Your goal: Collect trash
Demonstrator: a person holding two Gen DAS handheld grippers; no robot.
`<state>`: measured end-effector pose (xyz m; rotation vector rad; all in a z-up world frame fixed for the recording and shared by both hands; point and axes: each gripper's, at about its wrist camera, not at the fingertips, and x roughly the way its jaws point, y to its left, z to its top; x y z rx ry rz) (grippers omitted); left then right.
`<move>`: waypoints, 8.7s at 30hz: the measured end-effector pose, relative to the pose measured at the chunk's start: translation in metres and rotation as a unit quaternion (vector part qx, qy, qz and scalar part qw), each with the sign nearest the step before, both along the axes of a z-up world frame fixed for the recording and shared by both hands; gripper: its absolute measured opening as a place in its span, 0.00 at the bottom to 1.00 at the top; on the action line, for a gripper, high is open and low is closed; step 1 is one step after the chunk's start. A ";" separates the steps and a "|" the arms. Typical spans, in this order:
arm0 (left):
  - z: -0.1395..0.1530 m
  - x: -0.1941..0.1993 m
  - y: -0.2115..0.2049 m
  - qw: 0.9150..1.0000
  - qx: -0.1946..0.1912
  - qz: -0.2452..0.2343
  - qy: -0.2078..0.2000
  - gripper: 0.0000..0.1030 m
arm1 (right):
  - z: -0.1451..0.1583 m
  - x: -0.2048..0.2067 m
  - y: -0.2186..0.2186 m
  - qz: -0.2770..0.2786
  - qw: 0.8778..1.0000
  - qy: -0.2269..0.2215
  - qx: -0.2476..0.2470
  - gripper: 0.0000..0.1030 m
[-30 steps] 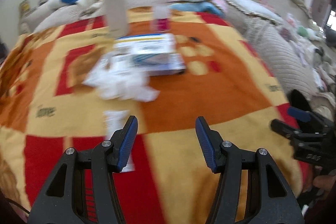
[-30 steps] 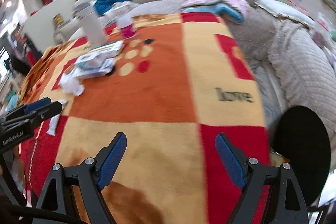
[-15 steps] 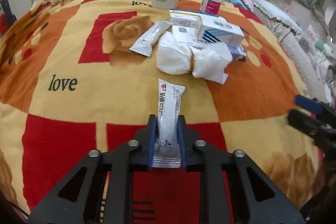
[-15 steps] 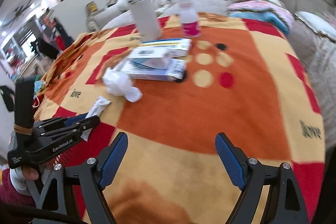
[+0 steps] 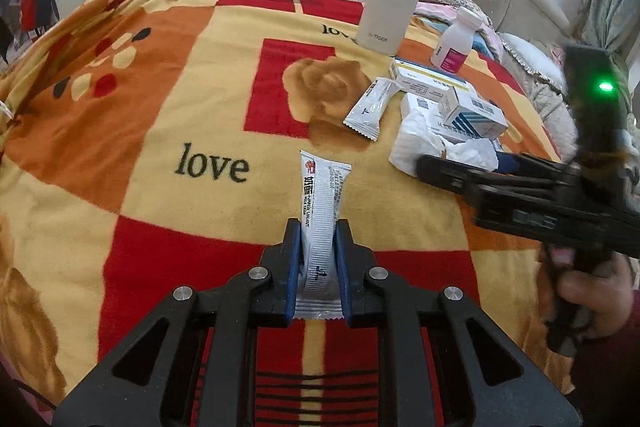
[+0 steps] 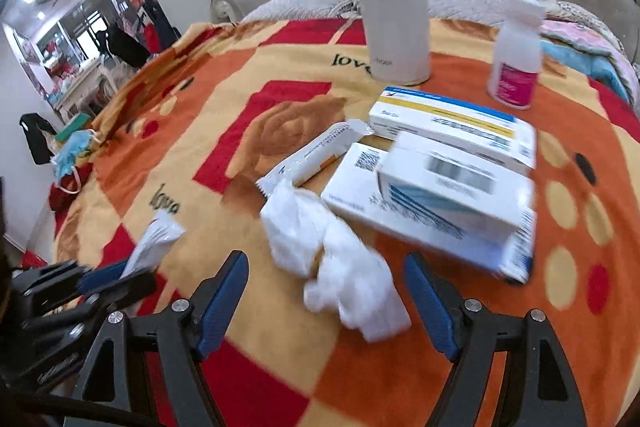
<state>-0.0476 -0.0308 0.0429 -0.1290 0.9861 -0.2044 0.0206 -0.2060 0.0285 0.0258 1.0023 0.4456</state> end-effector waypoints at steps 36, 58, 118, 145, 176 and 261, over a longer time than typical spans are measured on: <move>0.024 -0.038 -0.131 0.993 0.014 -0.108 -0.038 0.14 | 0.039 -0.133 -0.123 -0.102 0.993 -0.057 0.004 0.43; 0.026 -0.056 -0.214 0.982 0.016 -0.184 -0.038 0.14 | 0.039 -0.167 -0.202 -0.181 0.982 -0.055 0.011 0.43; 0.020 -0.092 -0.381 0.941 -0.003 -0.339 -0.017 0.14 | 0.021 -0.244 -0.370 -0.352 0.935 -0.026 0.019 0.43; 0.012 -0.094 -0.473 0.917 -0.029 -0.399 0.005 0.14 | -0.001 -0.273 -0.442 -0.439 0.898 -0.002 0.018 0.46; 0.014 -0.080 -0.435 0.931 -0.045 -0.361 -0.010 0.49 | 0.005 -0.265 -0.427 -0.437 0.899 -0.004 0.018 0.67; 0.005 0.044 -0.105 0.992 -0.017 -0.122 0.036 0.49 | 0.015 -0.078 -0.201 -0.228 0.970 0.036 0.070 0.74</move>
